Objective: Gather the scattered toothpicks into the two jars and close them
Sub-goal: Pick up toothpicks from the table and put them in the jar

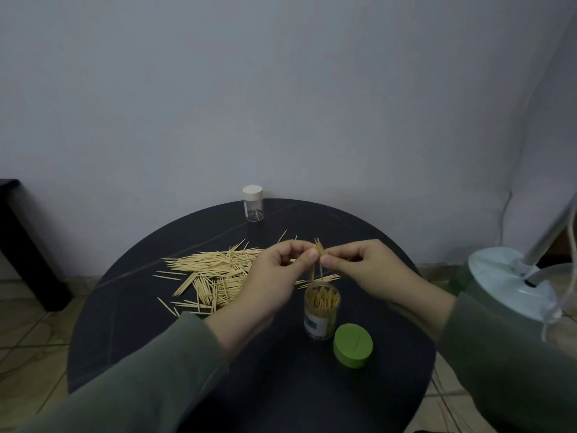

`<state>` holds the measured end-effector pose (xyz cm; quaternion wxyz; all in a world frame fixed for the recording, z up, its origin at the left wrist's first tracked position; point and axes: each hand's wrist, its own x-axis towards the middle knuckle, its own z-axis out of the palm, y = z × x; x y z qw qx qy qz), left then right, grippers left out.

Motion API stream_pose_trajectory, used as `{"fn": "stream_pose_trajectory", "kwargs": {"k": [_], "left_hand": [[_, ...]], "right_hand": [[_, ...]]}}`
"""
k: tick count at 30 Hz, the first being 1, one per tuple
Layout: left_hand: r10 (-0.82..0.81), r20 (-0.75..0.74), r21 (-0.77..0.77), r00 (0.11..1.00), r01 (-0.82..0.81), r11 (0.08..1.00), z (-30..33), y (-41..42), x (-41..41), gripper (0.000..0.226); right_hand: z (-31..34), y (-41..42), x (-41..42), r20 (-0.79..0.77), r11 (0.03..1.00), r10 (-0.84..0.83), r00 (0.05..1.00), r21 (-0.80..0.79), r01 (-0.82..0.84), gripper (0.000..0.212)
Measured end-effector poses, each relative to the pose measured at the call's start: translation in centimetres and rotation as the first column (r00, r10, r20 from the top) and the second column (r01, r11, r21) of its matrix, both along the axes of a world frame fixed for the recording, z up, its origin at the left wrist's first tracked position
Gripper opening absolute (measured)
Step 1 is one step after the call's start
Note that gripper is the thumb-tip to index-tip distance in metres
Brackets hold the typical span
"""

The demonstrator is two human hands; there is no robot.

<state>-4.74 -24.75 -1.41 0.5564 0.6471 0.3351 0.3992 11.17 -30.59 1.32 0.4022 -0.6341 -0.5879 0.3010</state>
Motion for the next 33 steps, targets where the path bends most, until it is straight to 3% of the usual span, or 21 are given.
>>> {"fn": "stream_pose_trajectory", "kwargs": {"k": [4, 8, 16, 21, 26, 33], "left_hand": [[-0.094, 0.01, -0.059, 0.996, 0.094, 0.994, -0.3, 0.5, -0.3, 0.009], [-0.215, -0.126, 0.032, 0.968, 0.221, 0.975, -0.5, 1.3, -1.0, 0.011], [-0.099, -0.246, 0.339, 0.964, 0.181, 0.923, -0.3, 1.6, -1.3, 0.014], [-0.105, -0.364, 0.36, 0.925, 0.244, 0.901, -0.2, 2.5, -2.1, 0.006], [-0.191, -0.409, 0.28, 0.893, 0.321, 0.905, -0.5, 3.2, -2.5, 0.015], [-0.273, -0.519, 0.233, 0.81, 0.441, 0.867, -0.6, 3.3, -2.8, 0.043]], "right_hand": [[-0.6, -0.3, 0.2, -0.085, 0.999, 0.0, 0.996, -0.037, -0.003, 0.013], [-1.5, -0.5, 0.5, -0.117, 0.996, 0.015, 0.993, -0.083, -0.025, 0.014], [-1.8, -0.8, 0.3, -0.323, 0.986, 0.01, 0.946, 0.161, 0.045, 0.016], [-2.6, -0.7, -0.1, -0.372, 0.996, 0.02, 0.928, 0.091, 0.015, 0.015], [-3.5, -0.3, 0.1, -0.281, 0.997, 0.031, 0.959, -0.065, -0.051, 0.017], [-2.7, 0.0, 1.4, -0.08, 0.983, 0.082, 0.993, -0.16, -0.095, 0.014]]}}
